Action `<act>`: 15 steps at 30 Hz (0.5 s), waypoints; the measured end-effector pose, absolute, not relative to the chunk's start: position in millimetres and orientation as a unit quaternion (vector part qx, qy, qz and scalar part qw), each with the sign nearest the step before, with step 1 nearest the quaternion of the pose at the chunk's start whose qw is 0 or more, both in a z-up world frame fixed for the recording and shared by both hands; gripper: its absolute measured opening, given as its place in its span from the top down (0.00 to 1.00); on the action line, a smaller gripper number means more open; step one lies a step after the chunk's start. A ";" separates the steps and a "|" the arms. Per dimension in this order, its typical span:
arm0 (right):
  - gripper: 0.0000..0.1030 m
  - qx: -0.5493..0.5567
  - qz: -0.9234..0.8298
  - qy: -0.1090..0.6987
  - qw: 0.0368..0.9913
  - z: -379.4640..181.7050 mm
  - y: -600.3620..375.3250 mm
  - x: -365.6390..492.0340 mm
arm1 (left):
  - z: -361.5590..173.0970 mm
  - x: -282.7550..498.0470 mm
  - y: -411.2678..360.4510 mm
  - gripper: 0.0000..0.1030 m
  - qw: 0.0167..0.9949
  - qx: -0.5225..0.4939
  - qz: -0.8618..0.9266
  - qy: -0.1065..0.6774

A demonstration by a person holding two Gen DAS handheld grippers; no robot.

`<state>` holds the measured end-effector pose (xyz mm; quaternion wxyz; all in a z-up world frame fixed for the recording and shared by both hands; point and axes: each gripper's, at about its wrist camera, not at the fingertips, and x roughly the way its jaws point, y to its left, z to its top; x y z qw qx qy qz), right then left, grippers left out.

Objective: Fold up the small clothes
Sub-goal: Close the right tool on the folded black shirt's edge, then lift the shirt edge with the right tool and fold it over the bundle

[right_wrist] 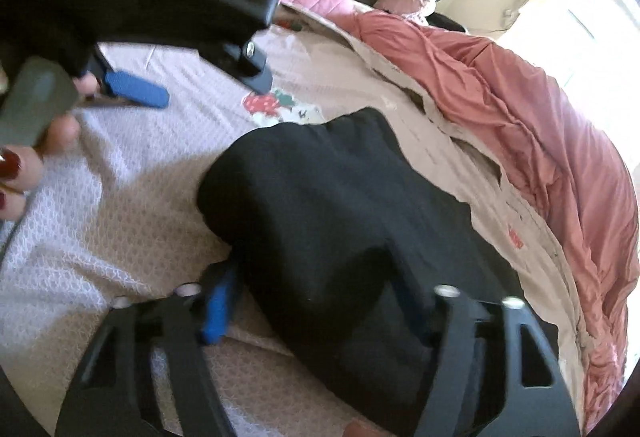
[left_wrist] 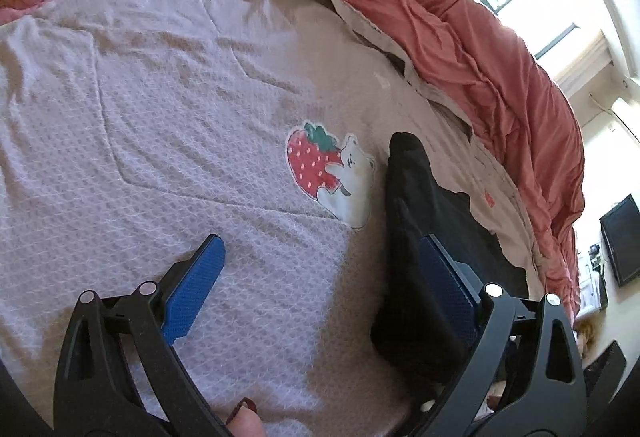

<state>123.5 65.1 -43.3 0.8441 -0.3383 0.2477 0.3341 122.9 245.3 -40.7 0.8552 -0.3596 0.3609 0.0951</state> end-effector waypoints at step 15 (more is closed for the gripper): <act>0.90 -0.149 0.411 0.287 0.852 -11.6 12.8 150.4 | -53.7 202.6 217.7 0.12 0.761 -0.500 -0.070 0.407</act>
